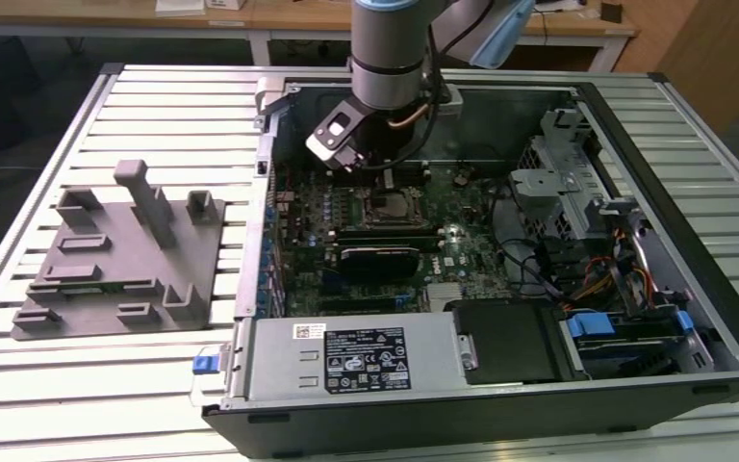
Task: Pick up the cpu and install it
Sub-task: 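Close the cpu cover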
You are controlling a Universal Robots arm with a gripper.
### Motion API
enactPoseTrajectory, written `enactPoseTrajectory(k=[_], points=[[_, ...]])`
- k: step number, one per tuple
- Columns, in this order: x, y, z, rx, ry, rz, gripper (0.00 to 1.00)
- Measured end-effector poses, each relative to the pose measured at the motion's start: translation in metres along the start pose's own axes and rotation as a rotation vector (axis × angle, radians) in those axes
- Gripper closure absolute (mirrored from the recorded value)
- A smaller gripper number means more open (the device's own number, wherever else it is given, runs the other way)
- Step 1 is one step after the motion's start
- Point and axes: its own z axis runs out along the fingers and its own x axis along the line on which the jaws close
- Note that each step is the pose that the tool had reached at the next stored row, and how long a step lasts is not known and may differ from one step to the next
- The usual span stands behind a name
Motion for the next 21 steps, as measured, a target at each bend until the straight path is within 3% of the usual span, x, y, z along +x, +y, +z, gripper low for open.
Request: enactPoseTrajectory(k=[5, 11, 21], points=[[0.0002, 0.0012, -0.001, -0.0011, 0.001, 0.0, 0.89], [-0.0002, 0.0012, -0.0105, 0.0, 0.0, 0.0, 0.89], [-0.0008, 0.0092, -0.0104, -0.0001, -0.0001, 0.0, 0.89]])
